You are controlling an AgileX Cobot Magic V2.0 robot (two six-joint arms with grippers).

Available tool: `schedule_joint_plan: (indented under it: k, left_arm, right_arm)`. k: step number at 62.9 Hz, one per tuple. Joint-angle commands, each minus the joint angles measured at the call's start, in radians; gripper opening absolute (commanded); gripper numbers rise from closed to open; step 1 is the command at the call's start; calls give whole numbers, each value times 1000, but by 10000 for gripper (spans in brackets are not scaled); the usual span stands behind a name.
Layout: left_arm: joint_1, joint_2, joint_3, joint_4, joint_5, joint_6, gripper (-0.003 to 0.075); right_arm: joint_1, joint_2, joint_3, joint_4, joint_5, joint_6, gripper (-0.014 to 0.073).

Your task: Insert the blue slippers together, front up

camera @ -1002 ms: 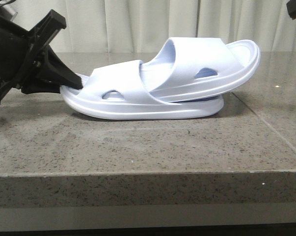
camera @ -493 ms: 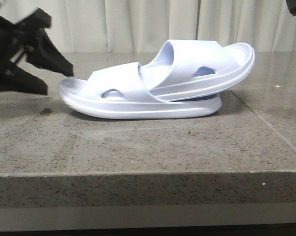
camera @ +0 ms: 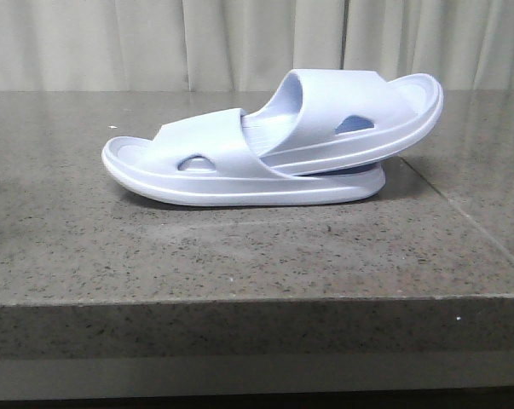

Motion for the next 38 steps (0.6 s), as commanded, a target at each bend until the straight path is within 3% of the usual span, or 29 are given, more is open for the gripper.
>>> schedule_joint_plan:
  k: [1,11,27,38]
  left_arm:
    - [-19,-99,7,130,-16,-119,441]
    - [-19,-222,50,162,-16,-135,441]
    - [-19,-309,55,171,-14,-135,441]
    - [-19,-321,55,179,-16,-135,441]
  right_arm:
    - [2,-93,-22,-177,-5,151,602]
    - [14,-224,-22,-361,63,294,602]
    - [147,-330,-19,-477,114,337,602]
    - [162,-367,-18,-501,103,347,602]
